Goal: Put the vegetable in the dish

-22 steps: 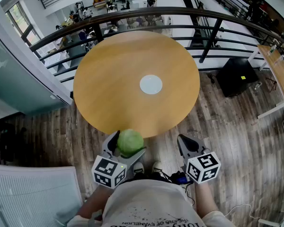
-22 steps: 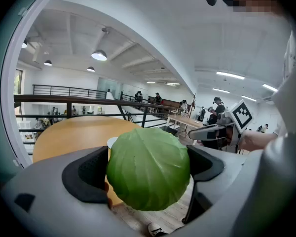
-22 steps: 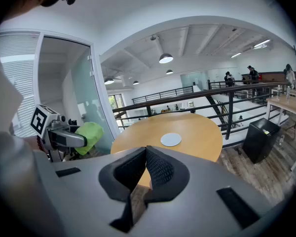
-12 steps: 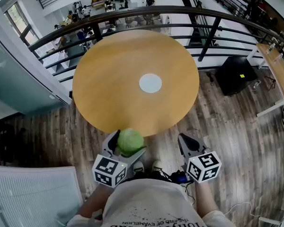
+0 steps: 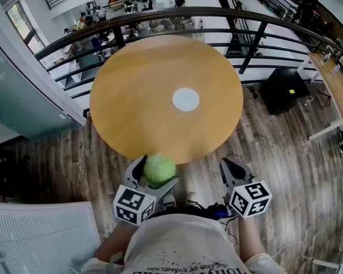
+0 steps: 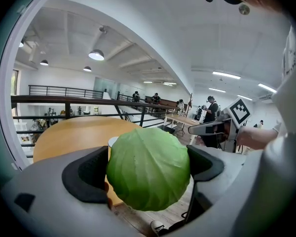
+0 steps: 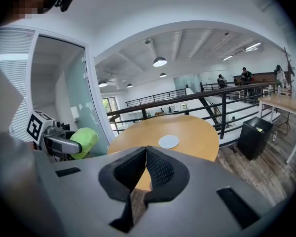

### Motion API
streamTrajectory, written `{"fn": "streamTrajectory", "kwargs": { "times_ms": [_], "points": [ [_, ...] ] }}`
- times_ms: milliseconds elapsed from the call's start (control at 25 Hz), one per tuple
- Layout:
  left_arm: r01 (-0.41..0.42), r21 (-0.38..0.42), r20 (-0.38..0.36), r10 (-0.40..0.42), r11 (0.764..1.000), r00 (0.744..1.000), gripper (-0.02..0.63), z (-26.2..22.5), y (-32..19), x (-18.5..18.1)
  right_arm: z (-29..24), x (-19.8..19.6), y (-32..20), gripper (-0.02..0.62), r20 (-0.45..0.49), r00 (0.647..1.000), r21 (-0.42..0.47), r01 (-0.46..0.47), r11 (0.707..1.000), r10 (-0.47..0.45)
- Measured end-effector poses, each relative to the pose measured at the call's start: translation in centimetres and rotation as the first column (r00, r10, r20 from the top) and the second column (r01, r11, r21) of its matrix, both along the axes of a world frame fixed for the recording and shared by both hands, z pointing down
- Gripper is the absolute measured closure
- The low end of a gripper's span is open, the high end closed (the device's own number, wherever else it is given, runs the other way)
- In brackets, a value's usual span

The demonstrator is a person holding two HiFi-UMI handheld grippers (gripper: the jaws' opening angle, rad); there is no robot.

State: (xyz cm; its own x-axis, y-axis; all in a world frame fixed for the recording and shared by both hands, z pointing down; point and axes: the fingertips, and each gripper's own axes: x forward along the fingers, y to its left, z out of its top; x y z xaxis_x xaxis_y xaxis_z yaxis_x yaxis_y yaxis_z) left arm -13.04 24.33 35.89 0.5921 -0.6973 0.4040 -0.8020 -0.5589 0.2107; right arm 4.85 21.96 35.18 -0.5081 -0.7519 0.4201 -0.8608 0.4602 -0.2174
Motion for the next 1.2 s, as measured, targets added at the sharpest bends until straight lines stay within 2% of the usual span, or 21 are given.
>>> {"fn": "streamTrajectory", "kwargs": {
  "times_ms": [240,640,920,1200],
  "points": [
    [-0.027,0.013,-0.006,0.027,1.000,1.000,0.118,-0.1,0.6,-1.9,-0.4,-1.6,0.8,0.571,-0.012,1.000,0.017,-0.027,0.999,0.027],
    [-0.051,0.009,-0.020,0.051,0.999,0.999,0.118,0.1,-1.1,-2.3,0.5,-1.8,0.2,0.569,-0.013,0.999,0.001,-0.050,0.999,0.050],
    [-0.036,0.003,-0.012,0.036,0.999,0.999,0.118,0.6,-4.9,-0.8,1.0,-0.4,-4.4,0.569,0.003,0.999,0.003,-0.038,0.999,0.038],
    [-0.011,-0.014,-0.023,0.011,1.000,1.000,0.118,0.5,-11.1,1.1,1.2,1.9,-11.1,0.571,0.017,1.000,-0.006,-0.022,1.000,0.022]
  ]
}}
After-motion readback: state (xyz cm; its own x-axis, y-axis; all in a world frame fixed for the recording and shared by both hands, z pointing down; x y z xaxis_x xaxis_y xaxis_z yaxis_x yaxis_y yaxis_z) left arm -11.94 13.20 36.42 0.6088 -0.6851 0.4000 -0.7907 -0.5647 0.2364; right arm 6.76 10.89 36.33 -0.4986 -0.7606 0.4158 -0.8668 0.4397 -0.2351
